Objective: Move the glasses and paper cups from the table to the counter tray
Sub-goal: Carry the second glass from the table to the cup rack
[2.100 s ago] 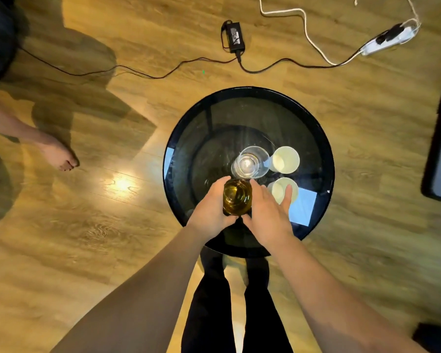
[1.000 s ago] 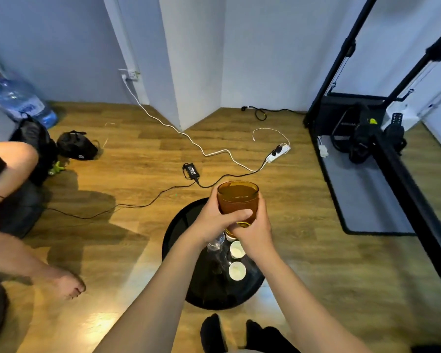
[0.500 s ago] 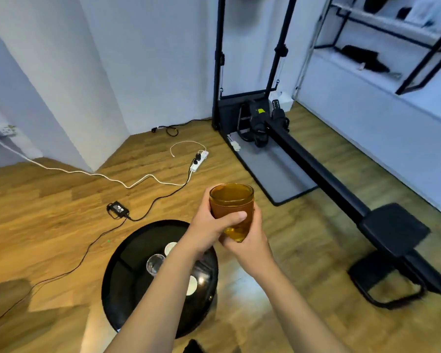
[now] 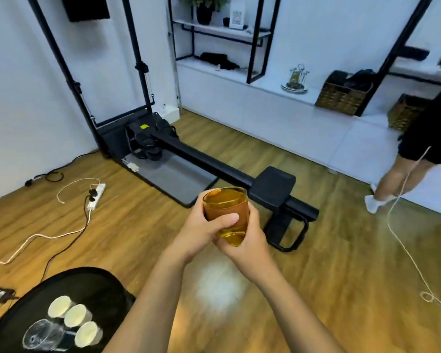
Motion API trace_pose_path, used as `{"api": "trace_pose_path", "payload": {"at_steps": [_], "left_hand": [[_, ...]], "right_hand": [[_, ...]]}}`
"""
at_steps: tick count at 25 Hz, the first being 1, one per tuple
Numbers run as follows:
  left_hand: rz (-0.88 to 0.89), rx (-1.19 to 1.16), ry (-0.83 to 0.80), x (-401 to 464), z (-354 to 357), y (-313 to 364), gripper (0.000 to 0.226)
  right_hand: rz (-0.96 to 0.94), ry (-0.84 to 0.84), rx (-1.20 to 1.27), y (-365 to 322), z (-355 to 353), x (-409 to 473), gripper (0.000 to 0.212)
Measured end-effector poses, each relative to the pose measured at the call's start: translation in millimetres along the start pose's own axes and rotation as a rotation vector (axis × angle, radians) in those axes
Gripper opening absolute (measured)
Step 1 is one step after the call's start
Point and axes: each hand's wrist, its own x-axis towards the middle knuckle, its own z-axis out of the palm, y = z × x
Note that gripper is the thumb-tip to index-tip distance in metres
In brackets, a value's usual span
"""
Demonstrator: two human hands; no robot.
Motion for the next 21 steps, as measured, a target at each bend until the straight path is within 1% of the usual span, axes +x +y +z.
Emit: {"api": "trace_pose_path", "payload": {"at_steps": [4,6,11,14,17,21], "left_hand": [[0.011,0.031,-0.103,25.1,125.2,-6.4,0.068],[0.009,0.027,-0.156,40.2,180.8,-7.0,0.067],[0.0,0.026,-0.286,100.2,278.2,-11.8,0.069],[-0.009,0.041,-0.344,155.2,328.4,-23.6,0.071],[-0.03,0.019,-0.392,220.0,375.5,-40.3,0.068],[-0.082,-0.017,-0.41,328.9,445.5,-48.6,0.075]], "right_hand": [[-0.01,0.12,-0.014,20.8,-121.5,-11.4,0.098],[-0.009,0.179,-0.013,30.5,-174.9,-13.2,0.097],[0.031,0.309,-0.016,58.2,-269.0,6.7,0.098],[0.052,0.366,-0.042,84.7,-319.2,41.7,0.101],[0.067,0.39,-0.061,112.7,-372.7,89.4,0.099],[0.111,0.387,-0.074,140.4,-455.4,180.5,0.099]]}}
